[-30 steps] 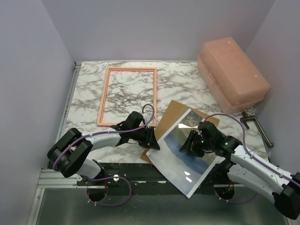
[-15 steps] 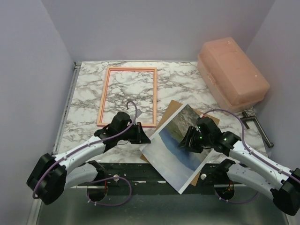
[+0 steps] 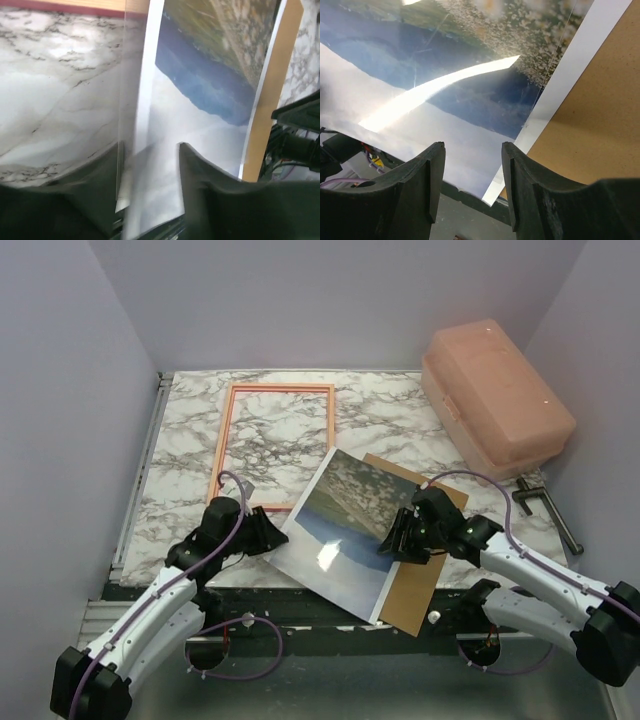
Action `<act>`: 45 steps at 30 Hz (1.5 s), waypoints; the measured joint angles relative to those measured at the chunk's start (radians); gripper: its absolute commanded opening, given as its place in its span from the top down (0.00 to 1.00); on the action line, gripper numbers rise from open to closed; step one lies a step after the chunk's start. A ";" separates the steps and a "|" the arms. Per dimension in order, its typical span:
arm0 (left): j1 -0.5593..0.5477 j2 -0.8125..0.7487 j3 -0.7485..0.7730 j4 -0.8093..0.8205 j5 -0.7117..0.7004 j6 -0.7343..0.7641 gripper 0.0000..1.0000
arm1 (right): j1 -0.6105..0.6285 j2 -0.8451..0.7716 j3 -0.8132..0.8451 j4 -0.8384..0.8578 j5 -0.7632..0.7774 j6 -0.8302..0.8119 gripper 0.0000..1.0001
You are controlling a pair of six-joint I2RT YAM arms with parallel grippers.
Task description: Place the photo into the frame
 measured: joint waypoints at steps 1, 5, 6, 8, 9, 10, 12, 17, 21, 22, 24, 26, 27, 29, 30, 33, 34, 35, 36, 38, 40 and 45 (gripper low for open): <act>0.000 0.001 -0.002 -0.010 -0.008 0.000 0.32 | 0.000 0.007 0.000 0.002 0.003 -0.002 0.44; 0.000 0.045 0.002 -0.047 -0.043 0.003 0.21 | -0.003 0.032 0.000 0.006 0.013 -0.011 0.44; 0.000 0.065 0.008 -0.059 -0.053 0.004 0.21 | -0.007 0.041 0.000 0.010 0.013 -0.016 0.44; 0.001 0.097 0.023 -0.082 -0.072 0.007 0.21 | -0.018 0.057 0.000 0.020 0.011 -0.024 0.44; 0.002 0.117 0.037 -0.095 -0.082 0.010 0.21 | -0.027 0.064 0.000 0.025 0.009 -0.026 0.44; 0.006 0.144 0.061 -0.109 -0.095 0.013 0.21 | -0.038 0.070 -0.001 0.031 0.004 -0.031 0.44; 0.013 0.178 0.100 -0.114 -0.107 0.024 0.20 | -0.064 0.080 -0.007 0.050 -0.010 -0.041 0.44; 0.055 0.281 0.190 -0.097 -0.106 0.074 0.18 | -0.148 0.087 -0.051 0.090 -0.087 -0.071 0.44; 0.093 0.365 0.244 -0.060 -0.079 0.127 0.18 | -0.203 0.087 -0.116 0.132 -0.147 -0.088 0.43; 0.106 0.396 0.262 -0.048 -0.062 0.145 0.18 | -0.212 0.087 -0.135 0.140 -0.163 -0.088 0.43; 0.119 0.444 0.295 -0.029 -0.034 0.168 0.18 | -0.221 0.084 -0.154 0.167 -0.196 -0.087 0.43; 0.130 0.514 0.341 -0.002 0.007 0.194 0.18 | -0.222 0.082 -0.172 0.198 -0.223 -0.087 0.43; 0.132 0.540 0.358 0.007 0.023 0.203 0.18 | -0.224 0.083 -0.180 0.212 -0.237 -0.085 0.43; 0.136 0.602 0.401 0.030 0.063 0.225 0.18 | -0.224 0.083 -0.190 0.232 -0.253 -0.084 0.43; 0.137 0.627 0.421 0.036 0.078 0.234 0.18 | -0.225 0.084 -0.194 0.240 -0.262 -0.084 0.43; 0.137 0.706 0.473 0.055 0.114 0.254 0.18 | -0.225 0.093 -0.198 0.256 -0.276 -0.084 0.43; 0.137 0.733 0.488 0.060 0.122 0.259 0.18 | -0.225 0.096 -0.198 0.259 -0.280 -0.084 0.43; 0.137 0.760 0.502 0.064 0.133 0.264 0.18 | -0.225 0.099 -0.198 0.261 -0.282 -0.084 0.43; 0.137 0.781 0.513 0.070 0.140 0.269 0.18 | -0.225 0.101 -0.198 0.264 -0.285 -0.084 0.43; 0.137 0.817 0.529 0.074 0.154 0.274 0.18 | -0.225 0.101 -0.198 0.266 -0.287 -0.084 0.43; 0.137 0.856 0.545 0.080 0.170 0.281 0.19 | -0.225 0.101 -0.199 0.268 -0.289 -0.084 0.43; 0.137 0.924 0.561 0.089 0.208 0.288 0.25 | -0.225 0.101 -0.200 0.271 -0.290 -0.084 0.43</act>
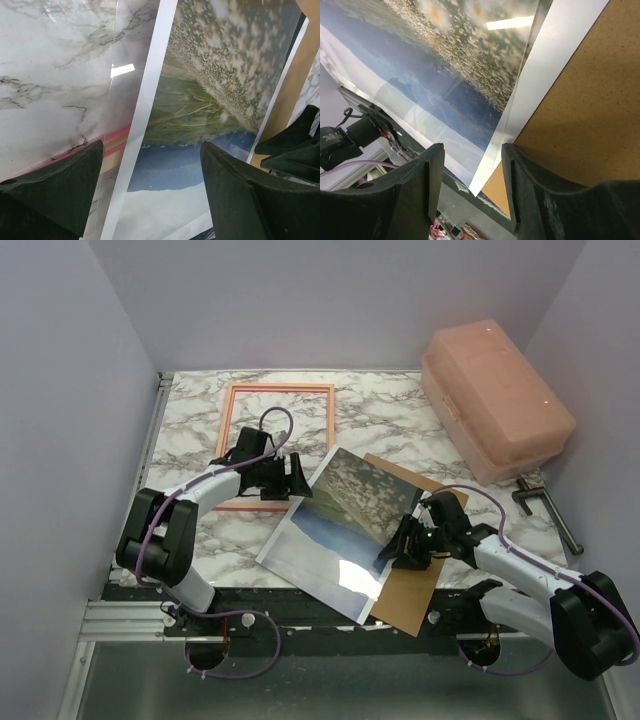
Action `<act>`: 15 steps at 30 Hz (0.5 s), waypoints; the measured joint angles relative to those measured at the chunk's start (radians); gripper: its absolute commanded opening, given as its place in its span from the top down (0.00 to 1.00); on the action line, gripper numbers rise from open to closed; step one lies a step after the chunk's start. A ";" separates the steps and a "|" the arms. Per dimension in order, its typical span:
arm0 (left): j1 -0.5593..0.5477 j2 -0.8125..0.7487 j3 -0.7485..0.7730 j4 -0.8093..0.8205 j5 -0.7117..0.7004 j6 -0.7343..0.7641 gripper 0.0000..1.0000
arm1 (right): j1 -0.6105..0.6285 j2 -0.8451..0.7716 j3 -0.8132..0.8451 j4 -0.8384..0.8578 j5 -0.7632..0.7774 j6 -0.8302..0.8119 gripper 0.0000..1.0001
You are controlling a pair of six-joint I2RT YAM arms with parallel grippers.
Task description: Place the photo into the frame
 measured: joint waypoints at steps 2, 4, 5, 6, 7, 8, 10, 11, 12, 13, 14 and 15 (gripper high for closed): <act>0.000 0.004 0.000 0.000 0.018 0.003 0.27 | 0.000 0.000 0.000 0.000 0.000 0.000 0.43; 0.000 0.002 0.000 0.003 0.035 0.003 0.27 | 0.000 0.000 0.000 0.000 0.000 0.000 0.43; 0.000 0.000 0.000 0.005 0.040 0.003 0.27 | 0.000 0.000 0.000 0.000 0.000 0.000 0.43; 0.000 -0.006 -0.002 0.005 0.045 0.002 0.28 | 0.000 0.000 0.000 0.000 0.000 0.000 0.43; 0.000 -0.014 -0.005 0.006 0.048 0.002 0.28 | 0.000 0.000 0.000 0.001 0.000 0.000 0.43; 0.000 -0.027 -0.010 0.006 0.052 0.002 0.28 | 0.000 0.000 -0.001 0.001 0.000 0.000 0.43; 0.002 -0.065 -0.019 0.006 0.065 -0.003 0.29 | 0.000 0.000 -0.002 0.002 -0.001 0.000 0.43; 0.002 -0.090 -0.022 0.006 0.077 -0.007 0.29 | 0.000 -0.001 -0.002 0.002 -0.001 0.000 0.43; 0.002 -0.102 -0.022 0.006 0.082 -0.009 0.29 | 0.000 -0.001 -0.002 0.002 -0.001 0.000 0.43; 0.002 -0.121 -0.024 0.007 0.087 -0.012 0.29 | 0.000 -0.002 -0.002 0.002 -0.001 0.000 0.43; 0.002 -0.136 -0.027 0.007 0.092 -0.014 0.29 | 0.000 -0.002 -0.002 0.002 -0.001 0.000 0.43; 0.002 -0.149 -0.029 0.007 0.095 -0.017 0.29 | 0.000 -0.002 -0.002 0.002 -0.001 0.000 0.43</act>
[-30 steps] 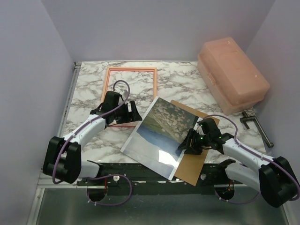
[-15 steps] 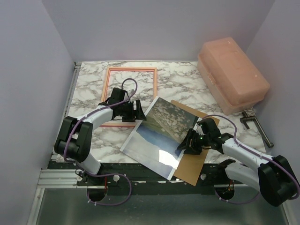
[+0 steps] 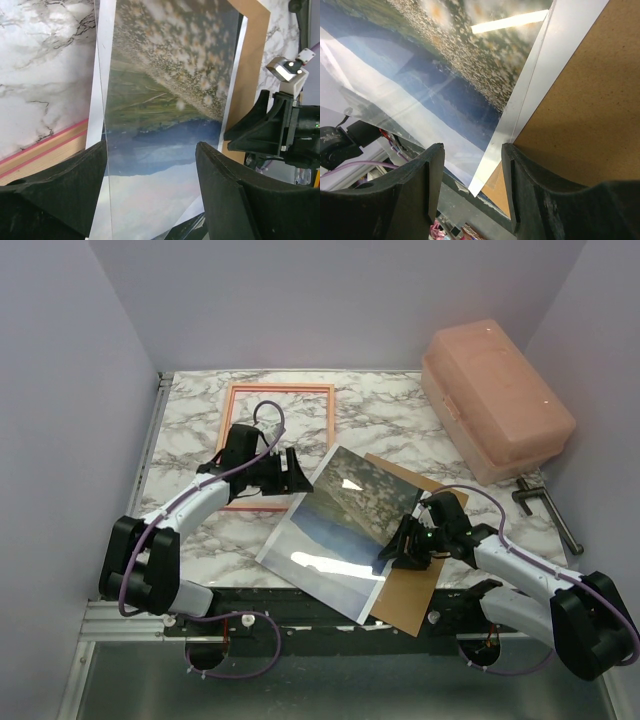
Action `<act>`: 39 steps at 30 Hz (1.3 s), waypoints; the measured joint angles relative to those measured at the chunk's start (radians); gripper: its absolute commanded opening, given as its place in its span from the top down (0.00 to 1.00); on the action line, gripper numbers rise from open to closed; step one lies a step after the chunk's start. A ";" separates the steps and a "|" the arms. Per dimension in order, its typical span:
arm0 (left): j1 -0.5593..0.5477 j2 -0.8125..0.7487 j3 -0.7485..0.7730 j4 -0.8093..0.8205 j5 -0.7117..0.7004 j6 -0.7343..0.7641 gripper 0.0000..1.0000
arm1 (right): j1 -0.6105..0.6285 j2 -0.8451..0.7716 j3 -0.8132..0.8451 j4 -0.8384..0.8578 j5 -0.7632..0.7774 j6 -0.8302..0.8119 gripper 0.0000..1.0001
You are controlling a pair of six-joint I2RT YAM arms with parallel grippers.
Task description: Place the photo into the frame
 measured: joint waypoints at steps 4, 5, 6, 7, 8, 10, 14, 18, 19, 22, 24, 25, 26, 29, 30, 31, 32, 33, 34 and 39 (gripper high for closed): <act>0.000 -0.032 -0.010 0.004 0.014 -0.010 0.32 | 0.000 0.000 0.000 0.000 0.000 0.000 0.43; 0.000 -0.034 -0.012 0.007 0.018 -0.011 0.32 | 0.000 0.000 0.000 0.000 0.000 0.000 0.43; 0.000 -0.034 -0.015 0.013 0.024 -0.015 0.33 | 0.000 0.000 0.000 0.000 0.000 0.000 0.43; 0.000 -0.034 -0.018 0.018 0.028 -0.018 0.33 | 0.000 0.000 0.000 0.000 0.000 0.000 0.43; 0.000 -0.033 -0.024 0.026 0.033 -0.023 0.35 | 0.000 0.000 0.000 0.000 -0.001 0.000 0.43; 0.000 -0.029 -0.035 0.045 0.045 -0.034 0.37 | 0.000 -0.002 0.000 0.000 -0.001 0.000 0.43; 0.002 0.000 -0.062 0.088 0.081 -0.060 0.41 | 0.000 -0.010 -0.003 0.000 -0.001 0.000 0.43; 0.003 0.029 -0.087 0.111 0.116 -0.077 0.50 | 0.000 -0.015 -0.006 0.002 -0.001 0.001 0.43; 0.003 0.035 -0.091 0.112 0.122 -0.080 0.54 | 0.000 -0.016 -0.006 0.001 -0.001 0.001 0.43; 0.003 0.042 -0.102 0.114 0.129 -0.085 0.70 | 0.000 -0.016 -0.006 0.002 -0.001 0.001 0.43; 0.003 0.042 -0.105 0.110 0.129 -0.087 0.81 | 0.000 -0.017 -0.006 0.001 -0.001 0.002 0.43; 0.003 0.042 -0.105 0.110 0.129 -0.085 0.83 | 0.000 -0.019 -0.006 0.000 0.000 0.002 0.42; 0.003 0.040 -0.105 0.106 0.128 -0.086 0.85 | 0.000 -0.022 -0.006 -0.002 0.000 0.002 0.41; 0.003 0.019 -0.105 0.073 0.118 -0.082 0.92 | 0.000 -0.043 -0.005 -0.022 0.000 0.000 0.38; 0.003 0.006 -0.104 0.056 0.112 -0.082 0.95 | 0.000 -0.050 -0.003 -0.033 0.002 -0.001 0.37; 0.003 -0.013 -0.103 0.039 0.105 -0.080 0.97 | 0.000 -0.060 0.004 -0.054 0.006 -0.005 0.34; 0.002 -0.026 -0.101 0.029 0.100 -0.079 1.00 | 0.000 -0.069 0.012 -0.075 0.013 -0.011 0.31; 0.002 -0.047 -0.099 0.013 0.094 -0.078 1.00 | 0.000 -0.077 0.024 -0.098 0.020 -0.018 0.28; 0.002 -0.076 -0.096 -0.005 0.085 -0.081 1.00 | 0.000 -0.084 0.039 -0.123 0.029 -0.026 0.26; 0.002 -0.210 -0.071 -0.078 0.032 -0.095 1.00 | 0.000 -0.113 0.139 -0.212 0.072 -0.068 0.20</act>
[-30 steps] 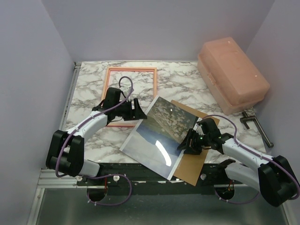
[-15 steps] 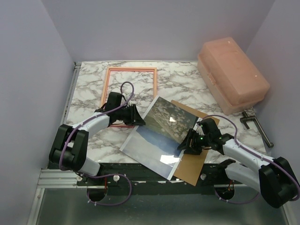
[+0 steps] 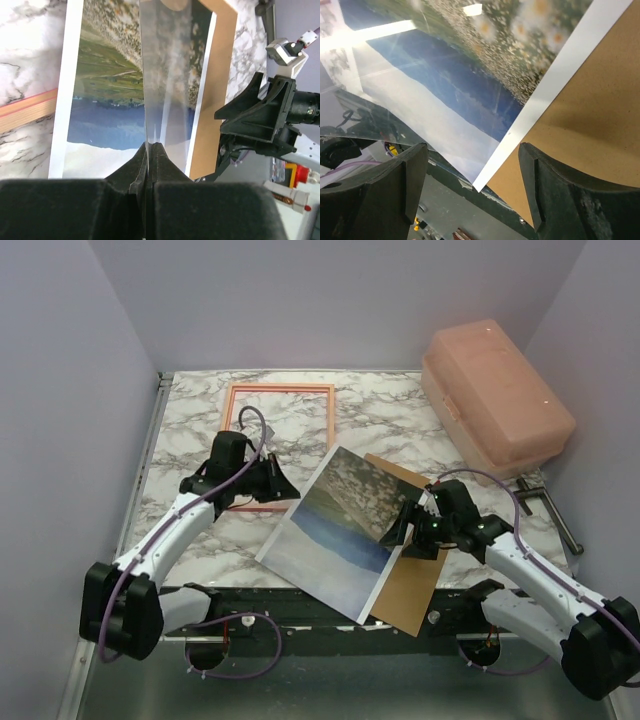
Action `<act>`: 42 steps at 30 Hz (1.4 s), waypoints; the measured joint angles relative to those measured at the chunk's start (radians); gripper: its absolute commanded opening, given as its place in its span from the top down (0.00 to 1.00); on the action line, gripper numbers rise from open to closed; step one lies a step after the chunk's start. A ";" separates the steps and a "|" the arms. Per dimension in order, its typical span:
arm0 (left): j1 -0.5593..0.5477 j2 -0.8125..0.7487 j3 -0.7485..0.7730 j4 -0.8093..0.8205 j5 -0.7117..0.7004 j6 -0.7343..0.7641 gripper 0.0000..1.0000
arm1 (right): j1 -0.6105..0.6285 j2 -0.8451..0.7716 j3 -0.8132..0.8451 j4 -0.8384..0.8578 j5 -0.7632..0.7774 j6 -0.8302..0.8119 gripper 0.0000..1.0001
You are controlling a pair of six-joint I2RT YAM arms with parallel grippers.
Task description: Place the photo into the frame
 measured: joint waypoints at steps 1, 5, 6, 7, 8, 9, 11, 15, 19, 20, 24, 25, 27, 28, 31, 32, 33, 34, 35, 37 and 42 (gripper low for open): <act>0.000 -0.025 0.009 -0.014 -0.014 -0.006 1.00 | 0.000 -0.004 0.014 -0.006 0.002 -0.006 0.20; 0.003 -0.134 0.045 -0.067 -0.084 -0.026 1.00 | 0.000 -0.001 0.030 -0.021 0.009 -0.027 0.19; 0.004 -0.173 0.056 -0.084 -0.106 -0.032 1.00 | 0.000 0.003 0.030 -0.023 0.009 -0.030 0.19; 0.005 -0.207 0.063 -0.099 -0.125 -0.036 1.00 | 0.000 0.008 0.030 -0.023 0.010 -0.031 0.19; 0.006 -0.249 0.074 -0.115 -0.148 -0.040 1.00 | 0.000 0.014 0.030 -0.023 0.010 -0.032 0.19; 0.007 -0.271 0.079 -0.124 -0.160 -0.043 1.00 | 0.000 0.020 0.030 -0.023 0.012 -0.035 0.19; 0.010 -0.334 0.098 -0.154 -0.201 -0.049 1.00 | 0.000 0.037 0.035 -0.023 0.013 -0.039 0.19; 0.011 -0.468 0.135 -0.209 -0.275 -0.056 1.00 | 0.000 0.110 0.068 -0.003 0.004 -0.044 0.19; 0.011 -0.603 0.172 -0.257 -0.352 -0.060 1.00 | 0.002 0.230 0.134 0.040 -0.011 -0.051 0.19; 0.011 -0.644 0.187 -0.274 -0.378 -0.060 1.00 | 0.003 0.262 0.153 0.052 -0.013 -0.054 0.20; 0.011 -0.746 0.233 -0.305 -0.440 -0.063 1.00 | 0.027 0.376 0.228 0.090 -0.014 -0.057 0.20; 0.011 -0.761 0.242 -0.310 -0.451 -0.062 1.00 | 0.041 0.404 0.249 0.096 -0.014 -0.057 0.20; 0.011 -0.797 0.260 -0.328 -0.477 -0.062 1.00 | 0.076 0.459 0.291 0.105 -0.008 -0.057 0.20; 0.011 -0.808 0.262 -0.334 -0.486 -0.063 1.00 | 0.094 0.483 0.312 0.109 -0.002 -0.057 0.20; 0.011 -0.832 0.262 -0.360 -0.511 -0.063 1.00 | 0.150 0.558 0.380 0.116 0.025 -0.057 0.21; 0.011 -0.839 0.262 -0.373 -0.519 -0.063 1.00 | 0.167 0.586 0.403 0.118 0.035 -0.056 0.21; 0.011 -0.844 0.262 -0.386 -0.526 -0.063 1.00 | 0.182 0.612 0.426 0.118 0.043 -0.056 0.22; 0.011 -0.848 0.260 -0.393 -0.531 -0.065 1.00 | 0.196 0.640 0.451 0.119 0.053 -0.056 0.22; 0.011 -0.851 0.257 -0.396 -0.534 -0.067 1.00 | 0.209 0.666 0.474 0.120 0.064 -0.056 0.23; 0.011 -0.858 0.244 -0.402 -0.540 -0.073 1.00 | 0.229 0.709 0.513 0.121 0.080 -0.056 0.24; 0.011 -0.864 0.211 -0.428 -0.544 -0.086 1.00 | 0.254 0.789 0.586 0.110 0.144 -0.056 0.25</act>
